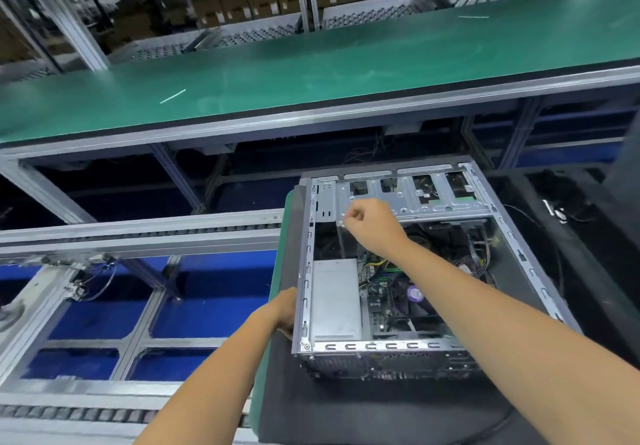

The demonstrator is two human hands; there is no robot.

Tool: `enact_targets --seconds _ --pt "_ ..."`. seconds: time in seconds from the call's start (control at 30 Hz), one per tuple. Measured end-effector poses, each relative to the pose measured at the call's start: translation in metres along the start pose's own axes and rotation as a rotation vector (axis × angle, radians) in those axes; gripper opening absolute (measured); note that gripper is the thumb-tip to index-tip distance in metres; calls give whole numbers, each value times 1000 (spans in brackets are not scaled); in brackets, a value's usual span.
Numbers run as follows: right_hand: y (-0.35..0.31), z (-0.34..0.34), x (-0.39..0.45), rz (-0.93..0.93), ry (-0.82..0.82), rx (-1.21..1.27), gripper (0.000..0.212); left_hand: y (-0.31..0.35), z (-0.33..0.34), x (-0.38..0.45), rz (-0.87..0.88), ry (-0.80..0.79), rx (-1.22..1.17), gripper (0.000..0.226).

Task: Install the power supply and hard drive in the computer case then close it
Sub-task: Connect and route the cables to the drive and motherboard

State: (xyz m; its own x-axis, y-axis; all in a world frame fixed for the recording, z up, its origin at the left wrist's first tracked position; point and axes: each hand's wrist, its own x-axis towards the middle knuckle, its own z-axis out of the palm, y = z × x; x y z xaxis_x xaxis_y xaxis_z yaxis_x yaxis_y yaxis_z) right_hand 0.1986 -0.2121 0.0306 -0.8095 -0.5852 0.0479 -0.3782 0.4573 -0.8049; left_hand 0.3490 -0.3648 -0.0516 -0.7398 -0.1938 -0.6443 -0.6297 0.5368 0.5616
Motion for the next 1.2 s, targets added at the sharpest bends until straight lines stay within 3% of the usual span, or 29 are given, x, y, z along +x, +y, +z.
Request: enact_targets --seconds 0.17,0.43,0.57,0.9,1.03,1.2 --pt "6 -12 -9 -3 32 11 16 2 1 -3 -60 39 -256 15" --pt "13 -33 -27 -21 -4 -23 24 6 14 -3 -200 218 -793 33" --pt "17 -37 -30 -26 -18 -22 16 2 18 -5 -204 299 -848 34" --pt "22 -42 -35 -20 -26 -14 21 -8 25 1 -270 396 -967 33" --pt "24 -43 -36 -12 -36 -36 18 -7 26 3 -273 367 -1078 33" --pt "29 -44 -37 -7 -25 -46 25 -13 24 5 -227 292 -1041 39"
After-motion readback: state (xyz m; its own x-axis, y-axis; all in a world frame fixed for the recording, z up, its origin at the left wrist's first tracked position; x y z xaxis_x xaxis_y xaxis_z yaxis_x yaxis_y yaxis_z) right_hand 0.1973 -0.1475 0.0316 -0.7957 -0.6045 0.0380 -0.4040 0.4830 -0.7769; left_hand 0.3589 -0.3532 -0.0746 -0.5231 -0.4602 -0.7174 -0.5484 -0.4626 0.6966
